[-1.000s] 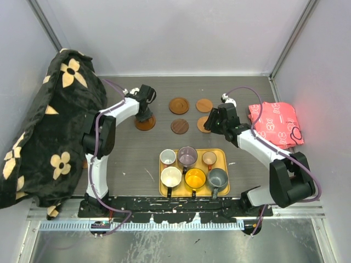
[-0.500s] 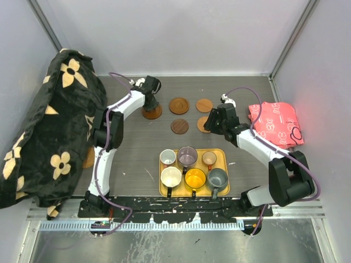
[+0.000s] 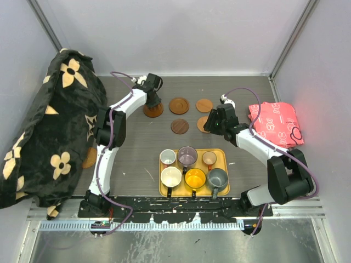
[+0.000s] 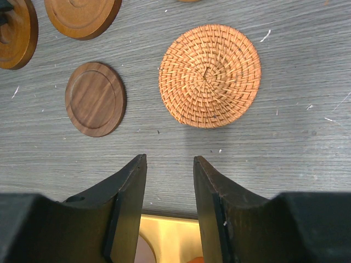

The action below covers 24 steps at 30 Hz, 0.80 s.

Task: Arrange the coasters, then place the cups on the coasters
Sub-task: Move the coaster to the center of the board.

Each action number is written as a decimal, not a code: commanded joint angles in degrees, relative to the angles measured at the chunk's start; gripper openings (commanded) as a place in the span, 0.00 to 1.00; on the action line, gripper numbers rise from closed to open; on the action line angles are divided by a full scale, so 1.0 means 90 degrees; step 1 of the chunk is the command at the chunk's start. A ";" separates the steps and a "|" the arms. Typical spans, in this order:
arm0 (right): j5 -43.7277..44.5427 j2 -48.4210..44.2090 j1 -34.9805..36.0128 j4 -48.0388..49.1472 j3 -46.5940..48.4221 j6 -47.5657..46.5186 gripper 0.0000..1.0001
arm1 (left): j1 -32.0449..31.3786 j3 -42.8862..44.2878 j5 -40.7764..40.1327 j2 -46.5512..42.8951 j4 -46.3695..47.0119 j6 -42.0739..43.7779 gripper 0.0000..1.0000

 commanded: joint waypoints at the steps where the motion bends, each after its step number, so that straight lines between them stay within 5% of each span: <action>1: 0.0025 -0.0024 0.0029 0.0298 0.0168 -0.0060 0.45 | -0.0019 0.0081 0.0201 0.0279 0.0037 -0.0129 0.30; 24: 0.0004 0.0091 0.0032 0.0314 0.0191 -0.0057 0.45 | -0.0020 0.0524 0.0327 0.0718 0.0360 -0.0179 0.30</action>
